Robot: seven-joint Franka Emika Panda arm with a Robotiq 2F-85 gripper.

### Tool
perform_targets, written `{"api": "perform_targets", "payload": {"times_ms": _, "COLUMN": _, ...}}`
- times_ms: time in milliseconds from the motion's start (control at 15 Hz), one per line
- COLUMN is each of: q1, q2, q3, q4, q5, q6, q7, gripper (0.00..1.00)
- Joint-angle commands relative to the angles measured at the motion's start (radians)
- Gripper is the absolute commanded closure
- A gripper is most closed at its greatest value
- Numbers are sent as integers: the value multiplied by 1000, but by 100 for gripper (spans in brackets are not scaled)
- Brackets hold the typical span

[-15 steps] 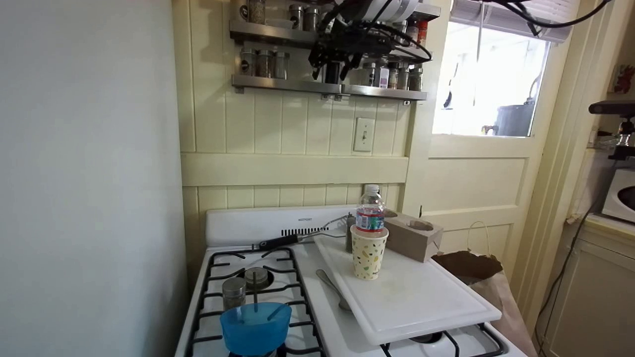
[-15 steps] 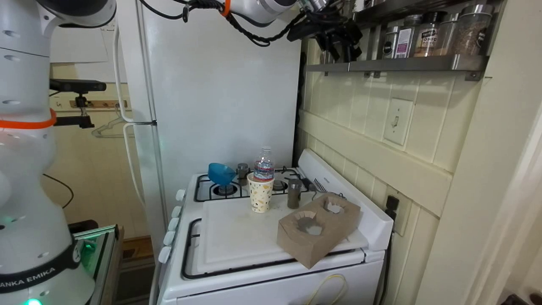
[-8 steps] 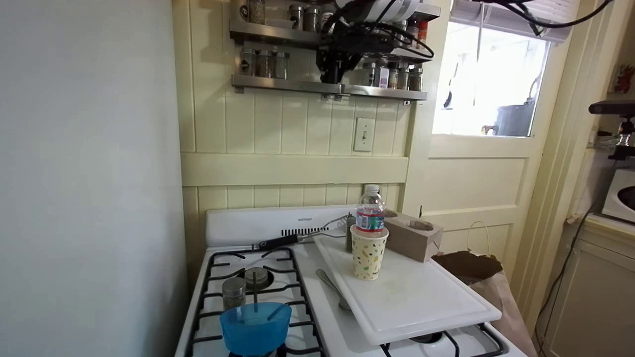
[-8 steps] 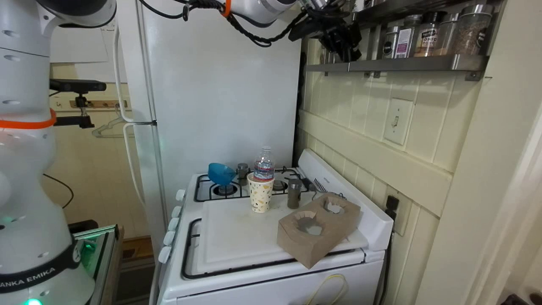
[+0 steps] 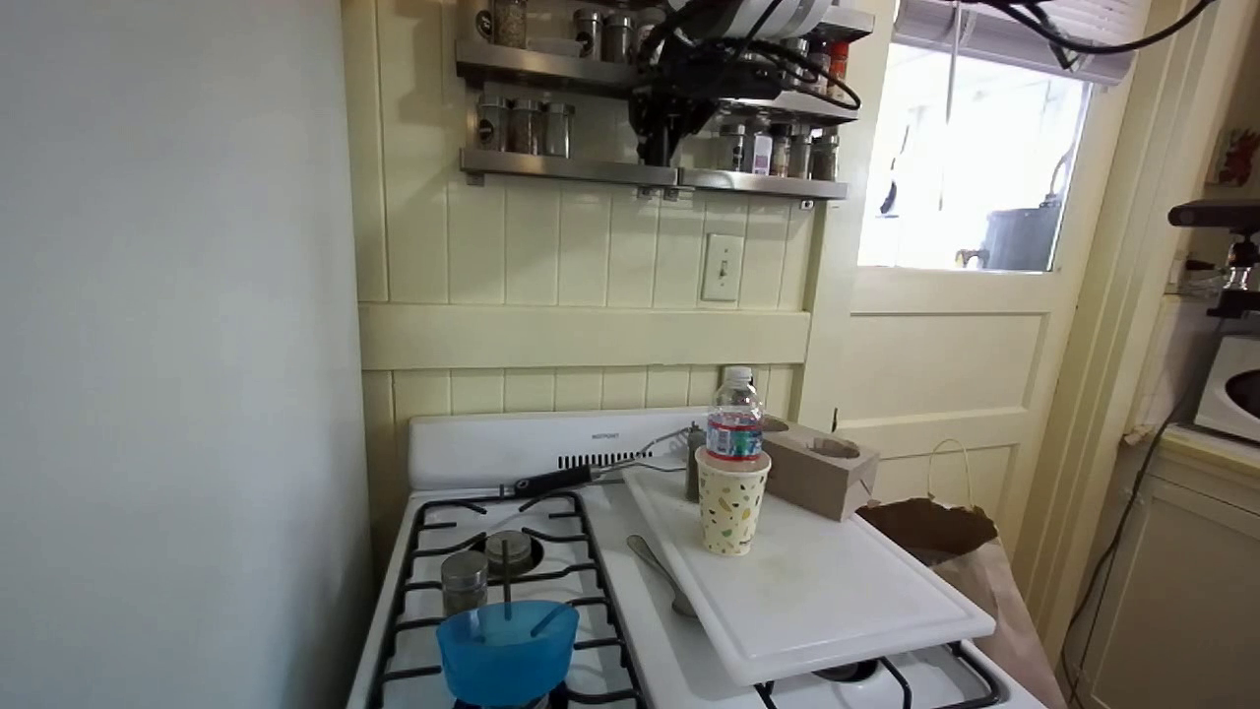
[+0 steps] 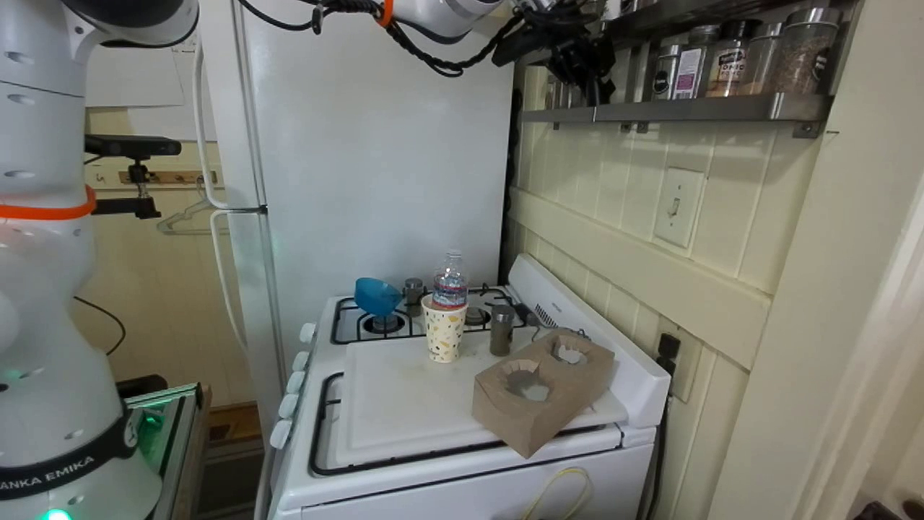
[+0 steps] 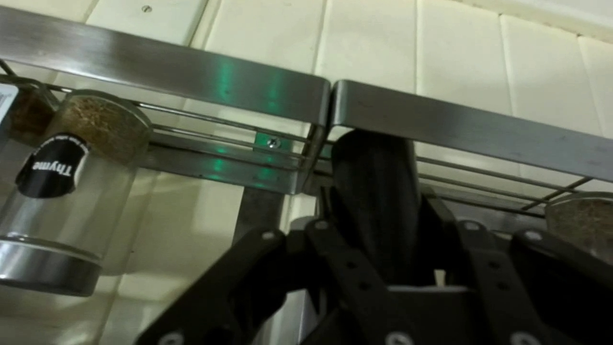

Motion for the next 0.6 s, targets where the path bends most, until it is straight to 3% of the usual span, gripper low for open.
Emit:
{"api": "perform_targets", "payload": {"times_ms": 0, "q1": -1, "q2": 16, "q3": 8, "q4": 25, "q5": 25, "q6": -10, "q7": -7, "gripper": 81}}
{"api": "perform_targets", "payload": {"times_ms": 533, "q1": -6, "q2": 17, "q3": 18, "q4": 26, "q5": 65, "q6": -31, "q7": -10, "gripper": 81}}
